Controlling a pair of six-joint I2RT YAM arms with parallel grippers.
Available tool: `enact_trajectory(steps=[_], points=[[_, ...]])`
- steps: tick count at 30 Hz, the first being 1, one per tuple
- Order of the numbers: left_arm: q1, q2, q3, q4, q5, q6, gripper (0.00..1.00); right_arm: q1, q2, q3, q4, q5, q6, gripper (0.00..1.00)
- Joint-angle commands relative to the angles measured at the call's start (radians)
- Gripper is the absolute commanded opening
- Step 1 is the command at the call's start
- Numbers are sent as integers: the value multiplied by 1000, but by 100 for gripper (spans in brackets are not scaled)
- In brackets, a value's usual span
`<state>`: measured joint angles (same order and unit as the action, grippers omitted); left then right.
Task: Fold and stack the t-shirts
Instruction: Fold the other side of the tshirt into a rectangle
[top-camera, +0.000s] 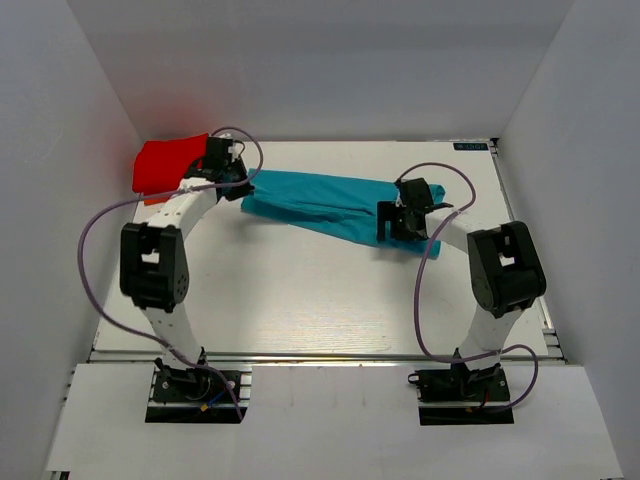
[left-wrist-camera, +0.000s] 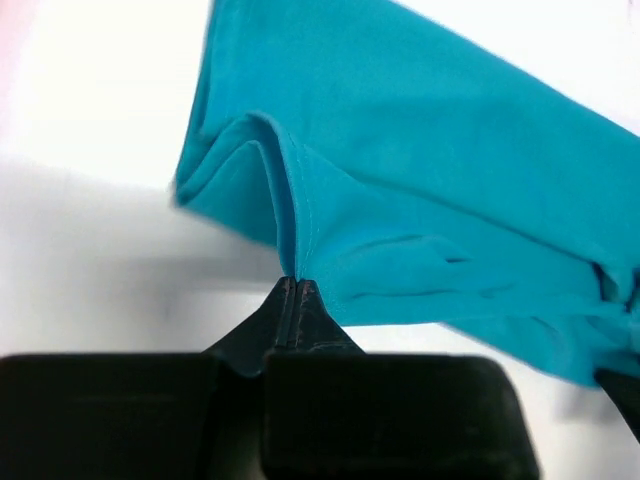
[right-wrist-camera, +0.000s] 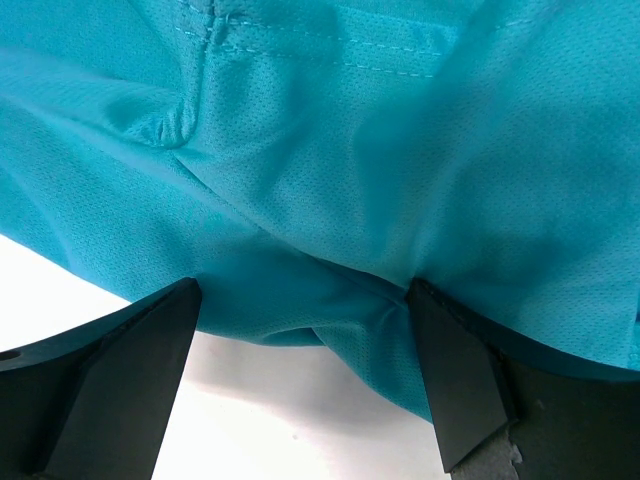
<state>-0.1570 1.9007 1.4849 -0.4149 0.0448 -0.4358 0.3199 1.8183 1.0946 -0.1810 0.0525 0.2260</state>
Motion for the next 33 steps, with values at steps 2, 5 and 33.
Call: enact_trajectory(steps=[2, 5, 33], points=[[-4, -159, -141, -61, -55, -60, 0, -10, -48, -51, -22, 12, 1, 90], [-4, -209, -173, -128, -86, -84, 0, -8, -51, -61, -25, 15, -2, 90], [16, 331, 428, -257, -142, -133, 0, -8, -16, -45, -34, 10, -34, 90]])
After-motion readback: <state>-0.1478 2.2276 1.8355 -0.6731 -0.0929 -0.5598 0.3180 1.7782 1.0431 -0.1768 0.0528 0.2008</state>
